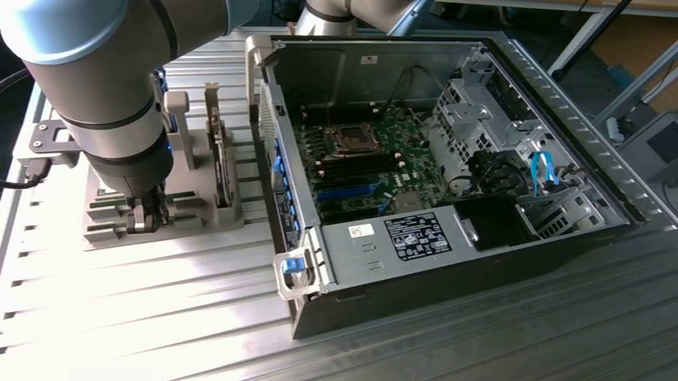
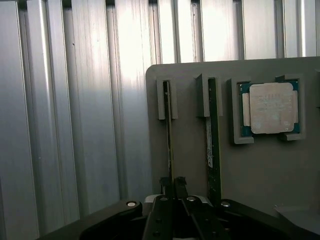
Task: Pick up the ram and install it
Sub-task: 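Pick up the ram and move it above insertion slot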
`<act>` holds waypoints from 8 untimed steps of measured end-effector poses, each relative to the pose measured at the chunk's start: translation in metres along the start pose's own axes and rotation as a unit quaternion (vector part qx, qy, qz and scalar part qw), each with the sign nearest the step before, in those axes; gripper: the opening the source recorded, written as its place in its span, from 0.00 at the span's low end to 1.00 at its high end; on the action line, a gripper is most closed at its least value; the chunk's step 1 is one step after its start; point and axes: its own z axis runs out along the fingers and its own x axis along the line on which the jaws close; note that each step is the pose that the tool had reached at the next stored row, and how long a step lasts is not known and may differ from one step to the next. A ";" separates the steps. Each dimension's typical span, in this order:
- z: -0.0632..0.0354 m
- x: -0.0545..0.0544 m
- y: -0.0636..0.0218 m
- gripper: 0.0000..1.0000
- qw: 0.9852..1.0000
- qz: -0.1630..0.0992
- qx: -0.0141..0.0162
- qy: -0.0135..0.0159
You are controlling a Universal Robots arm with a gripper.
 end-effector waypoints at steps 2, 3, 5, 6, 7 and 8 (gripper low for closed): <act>0.0000 0.000 0.0000 0.13 1.000 0.000 0.000 0.000; 0.0000 0.000 0.0000 0.13 1.000 0.000 0.000 0.000; -0.0003 0.000 0.0000 0.13 1.000 0.000 0.000 0.000; -0.0015 0.000 0.0000 0.13 1.000 0.000 0.000 0.000; -0.0029 0.000 0.0001 0.13 1.000 0.000 0.000 0.000; -0.0042 0.000 0.0000 0.13 1.000 0.000 0.000 0.000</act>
